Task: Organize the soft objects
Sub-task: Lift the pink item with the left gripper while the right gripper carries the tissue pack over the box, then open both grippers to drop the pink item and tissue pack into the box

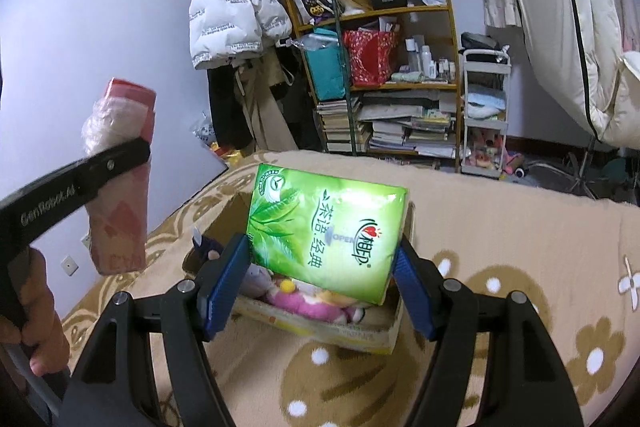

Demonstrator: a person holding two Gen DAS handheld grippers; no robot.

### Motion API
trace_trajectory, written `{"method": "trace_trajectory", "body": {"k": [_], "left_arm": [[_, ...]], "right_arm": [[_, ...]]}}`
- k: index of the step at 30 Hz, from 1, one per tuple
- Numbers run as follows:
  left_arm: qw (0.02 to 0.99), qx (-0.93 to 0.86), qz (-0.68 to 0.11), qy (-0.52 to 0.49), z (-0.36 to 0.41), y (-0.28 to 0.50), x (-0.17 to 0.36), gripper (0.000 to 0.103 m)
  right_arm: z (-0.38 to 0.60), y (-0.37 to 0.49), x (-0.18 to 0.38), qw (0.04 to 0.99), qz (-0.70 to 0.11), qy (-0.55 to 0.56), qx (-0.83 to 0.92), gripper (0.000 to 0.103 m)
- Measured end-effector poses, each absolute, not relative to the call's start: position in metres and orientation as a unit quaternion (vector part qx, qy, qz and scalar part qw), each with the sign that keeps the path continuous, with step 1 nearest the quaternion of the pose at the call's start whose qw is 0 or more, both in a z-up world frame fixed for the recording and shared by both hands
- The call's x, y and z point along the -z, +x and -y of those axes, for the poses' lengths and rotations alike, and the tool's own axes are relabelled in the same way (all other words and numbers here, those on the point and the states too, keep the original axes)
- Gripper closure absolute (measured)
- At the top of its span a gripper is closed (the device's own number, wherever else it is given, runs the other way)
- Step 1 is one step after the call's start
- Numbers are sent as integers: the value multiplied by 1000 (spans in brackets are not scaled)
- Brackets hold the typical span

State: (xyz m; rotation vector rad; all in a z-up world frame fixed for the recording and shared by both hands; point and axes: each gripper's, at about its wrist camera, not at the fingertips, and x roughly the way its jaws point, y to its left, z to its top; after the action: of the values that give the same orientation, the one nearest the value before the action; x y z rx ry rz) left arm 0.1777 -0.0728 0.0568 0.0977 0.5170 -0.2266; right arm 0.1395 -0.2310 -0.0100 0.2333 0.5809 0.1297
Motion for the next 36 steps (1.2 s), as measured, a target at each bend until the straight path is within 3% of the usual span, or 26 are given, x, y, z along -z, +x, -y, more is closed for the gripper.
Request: {"method": "trace_trajectory", "body": {"k": [15,36], "left_arm": [[960,125,-250,30,83,212,-51,88],[915,114,-386,21,84,261,33,81]], "right_arm": [[224,164,7,962,-246,92,-74,28],[235,200,73,932,-327,123,-96,27]]}}
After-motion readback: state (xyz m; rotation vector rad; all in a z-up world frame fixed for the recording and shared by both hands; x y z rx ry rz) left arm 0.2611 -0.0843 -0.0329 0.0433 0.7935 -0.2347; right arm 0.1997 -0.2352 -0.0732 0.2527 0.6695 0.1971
